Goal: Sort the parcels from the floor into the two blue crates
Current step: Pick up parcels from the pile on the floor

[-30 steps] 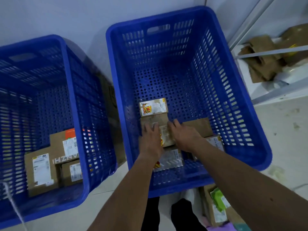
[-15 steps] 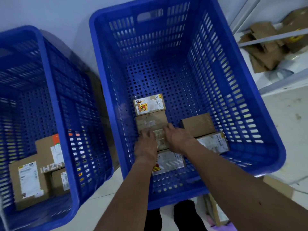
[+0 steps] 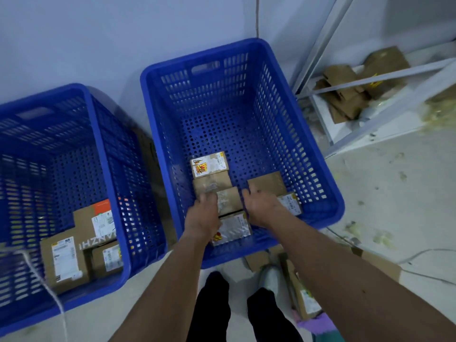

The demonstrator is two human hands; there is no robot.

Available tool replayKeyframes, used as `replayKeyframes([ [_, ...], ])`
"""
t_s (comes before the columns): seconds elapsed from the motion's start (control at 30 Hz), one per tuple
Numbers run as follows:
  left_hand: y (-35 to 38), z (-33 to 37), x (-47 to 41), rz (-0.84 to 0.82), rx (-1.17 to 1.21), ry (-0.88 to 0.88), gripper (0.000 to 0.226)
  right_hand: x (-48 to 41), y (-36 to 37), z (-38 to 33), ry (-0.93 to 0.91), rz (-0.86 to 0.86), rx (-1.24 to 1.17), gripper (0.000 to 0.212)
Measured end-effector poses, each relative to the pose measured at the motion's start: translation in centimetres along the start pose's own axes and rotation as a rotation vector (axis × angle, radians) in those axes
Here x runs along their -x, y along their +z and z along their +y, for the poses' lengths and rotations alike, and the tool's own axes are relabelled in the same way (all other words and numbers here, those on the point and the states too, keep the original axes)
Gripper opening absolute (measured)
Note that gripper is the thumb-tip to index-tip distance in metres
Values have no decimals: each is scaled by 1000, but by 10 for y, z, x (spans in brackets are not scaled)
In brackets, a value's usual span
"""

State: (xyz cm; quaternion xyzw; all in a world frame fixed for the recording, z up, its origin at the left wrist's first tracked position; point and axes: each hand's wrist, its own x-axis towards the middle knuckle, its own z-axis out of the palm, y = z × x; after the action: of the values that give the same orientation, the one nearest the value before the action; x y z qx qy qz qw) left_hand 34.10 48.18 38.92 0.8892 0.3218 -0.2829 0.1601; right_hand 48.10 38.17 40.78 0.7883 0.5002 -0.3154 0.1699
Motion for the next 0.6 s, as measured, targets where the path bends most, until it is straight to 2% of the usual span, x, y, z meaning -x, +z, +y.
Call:
replayKeyframes([
  [0.13,-40,13,47,-12,30,25,79,64,-27,10,21,41,-34,46],
  [0.33,-97,43,121,40,65,37,72,162,-63,44,92,95,-101,54],
  [0.47,-111,70,164,87,123,22,71,210,-70,63,121,121,-61,59],
  [0.6,-110,96,193,105,134,54,66,251,-67,74,143,182,-66,44],
])
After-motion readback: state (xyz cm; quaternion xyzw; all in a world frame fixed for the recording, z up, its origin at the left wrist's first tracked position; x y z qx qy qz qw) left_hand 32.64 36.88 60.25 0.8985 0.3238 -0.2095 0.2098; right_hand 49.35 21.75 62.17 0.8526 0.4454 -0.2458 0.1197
